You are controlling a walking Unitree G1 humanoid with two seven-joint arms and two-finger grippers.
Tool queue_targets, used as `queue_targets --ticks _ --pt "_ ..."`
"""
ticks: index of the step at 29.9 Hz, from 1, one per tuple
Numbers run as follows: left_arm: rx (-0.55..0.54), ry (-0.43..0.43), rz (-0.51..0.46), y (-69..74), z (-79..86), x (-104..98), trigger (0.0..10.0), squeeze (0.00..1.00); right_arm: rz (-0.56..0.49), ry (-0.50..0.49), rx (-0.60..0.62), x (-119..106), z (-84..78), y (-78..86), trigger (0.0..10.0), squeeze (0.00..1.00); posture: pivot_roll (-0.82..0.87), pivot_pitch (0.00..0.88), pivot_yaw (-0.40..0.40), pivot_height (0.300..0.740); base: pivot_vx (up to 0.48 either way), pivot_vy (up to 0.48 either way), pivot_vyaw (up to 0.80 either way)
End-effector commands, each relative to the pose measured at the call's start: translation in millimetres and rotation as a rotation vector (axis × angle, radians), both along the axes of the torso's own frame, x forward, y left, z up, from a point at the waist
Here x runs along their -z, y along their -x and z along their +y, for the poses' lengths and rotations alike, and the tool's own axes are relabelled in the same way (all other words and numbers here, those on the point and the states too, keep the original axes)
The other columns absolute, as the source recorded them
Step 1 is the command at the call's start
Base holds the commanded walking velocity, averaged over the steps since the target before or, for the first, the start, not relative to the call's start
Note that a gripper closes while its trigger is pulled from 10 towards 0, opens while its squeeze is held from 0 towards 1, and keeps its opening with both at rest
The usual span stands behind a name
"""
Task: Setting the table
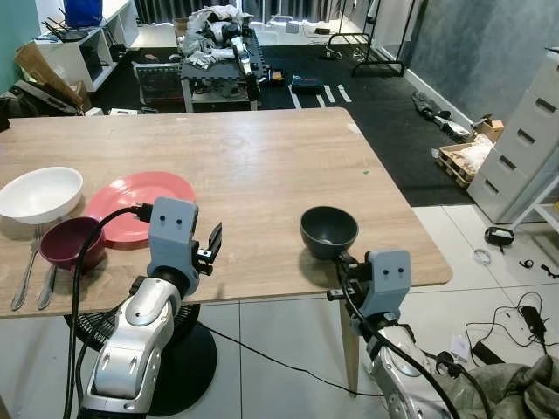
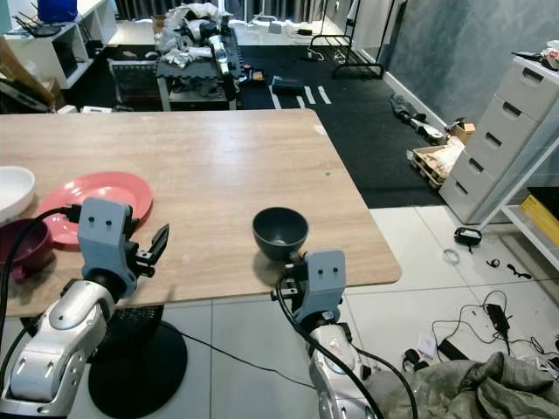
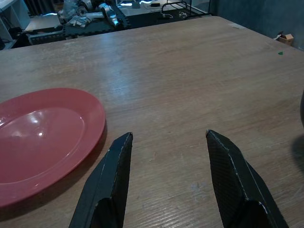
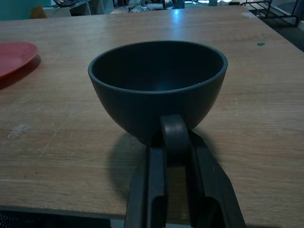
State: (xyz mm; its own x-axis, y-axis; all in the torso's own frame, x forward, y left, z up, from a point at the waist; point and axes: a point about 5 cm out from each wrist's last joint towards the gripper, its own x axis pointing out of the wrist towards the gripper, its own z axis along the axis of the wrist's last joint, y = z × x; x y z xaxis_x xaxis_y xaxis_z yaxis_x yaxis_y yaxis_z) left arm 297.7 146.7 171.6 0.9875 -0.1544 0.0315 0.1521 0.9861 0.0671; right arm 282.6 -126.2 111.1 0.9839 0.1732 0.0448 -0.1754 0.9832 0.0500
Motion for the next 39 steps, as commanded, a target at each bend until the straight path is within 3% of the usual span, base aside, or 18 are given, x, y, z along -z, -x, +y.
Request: queue_targets --ticks 1,2,12,13,16,17,19,20,22,23,24,25,28,30,31,32,39 --pt "0.005 -0.002 0.012 1.9 -1.2 2 10.0 0.0 -0.005 -0.008 0.011 1 -2.2 -0.2 10.0 0.92 0.01 0.012 0.076 0.74 0.0 0.0 0.0" --pt "0.005 -0.002 0.012 1.7 -1.2 1 10.0 0.0 -0.005 -0.008 0.011 1 -2.3 -0.2 10.0 1.0 0.01 0.011 0.076 0.74 0.0 0.0 0.0" --pt "0.006 0.0 0.011 1.6 -1.9 1 10.0 0.0 -0.012 -0.006 -0.005 3 -1.0 0.5 10.0 1.0 0.01 0.008 0.076 0.74 0.0 0.0 0.0" --pt "0.006 0.0 0.01 1.6 -1.9 1 10.0 0.0 -0.014 -0.003 -0.006 2 -1.5 0.8 10.0 0.65 0.01 0.008 0.076 0.74 0.0 0.0 0.0" --pt "0.006 0.0 0.01 1.6 -1.9 1 10.0 0.0 -0.017 0.0 -0.005 2 -2.4 1.1 10.0 0.65 0.01 0.008 0.076 0.74 0.0 0.0 0.0" --pt "0.006 0.0 0.01 1.6 -1.9 1 10.0 0.0 -0.026 0.005 -0.001 -1 -5.8 1.8 10.0 0.0 0.01 0.008 0.076 0.74 0.0 0.0 0.0" --pt "0.008 0.0 0.011 1.8 -1.7 1 10.0 0.0 -0.053 0.022 -0.007 -8 -13.7 5.3 10.0 0.0 0.01 0.015 0.075 0.74 0.0 0.0 0.0" --pt "0.01 -0.005 0.012 2.4 -1.8 2 10.0 0.0 -0.082 0.041 -0.004 -18 -29.2 14.5 10.0 0.0 0.01 0.014 0.071 0.74 0.0 0.0 0.0" --pt "0.01 -0.006 0.012 2.4 -1.1 2 10.0 0.0 -0.094 0.033 -0.006 -23 -35.9 19.4 10.0 0.0 0.0 0.015 0.074 0.74 0.0 0.0 0.0" --pt "0.007 -0.009 0.017 1.9 1.2 3 10.0 0.0 -0.12 -0.012 -0.023 -40 -55.9 36.8 10.0 0.0 -0.02 0.023 0.09 0.74 0.0 0.0 0.0" --pt "0.007 -0.009 0.017 1.9 1.2 3 10.0 0.0 -0.12 -0.012 -0.023 -40 -55.9 36.8 10.0 0.0 -0.02 0.023 0.09 0.74 0.0 0.0 0.0" --pt "0.008 -0.02 0.025 0.9 3.4 4 10.0 0.0 -0.145 -0.016 -0.033 -55 -68.3 51.8 10.0 0.0 -0.04 0.025 0.104 0.74 0.0 0.0 0.0" --pt "0.009 -0.032 0.026 -2.0 5.6 4 10.0 0.0 -0.181 0.01 0.011 -66 -71.8 58.7 10.0 0.0 -0.06 0.024 0.114 0.74 0.0 0.0 0.0" --pt "0.009 -0.039 0.016 -8.2 7.2 0 10.0 0.0 -0.217 -0.027 0.137 -70 -72.8 57.6 10.0 0.0 -0.07 0.027 0.118 0.74 0.0 0.0 0.0" --pt "0.009 -0.039 0.016 -8.2 7.2 0 10.0 0.0 -0.217 -0.027 0.137 -70 -72.8 57.6 10.0 0.0 -0.07 0.027 0.118 0.74 0.0 0.0 0.0" --pt "0.013 -0.04 0.003 -12.8 6.0 -3 10.0 0.0 -0.214 -0.104 0.272 -62 -72.8 51.3 10.0 0.0 -0.07 0.019 0.12 0.74 0.0 0.0 0.0" --pt "0.121 -0.066 -0.024 -9.2 -7.7 -9 10.0 0.0 -0.19 -0.145 0.31 -52 -58.5 22.7 10.0 0.0 -0.04 0.0 0.124 0.74 0.0 0.0 0.0"
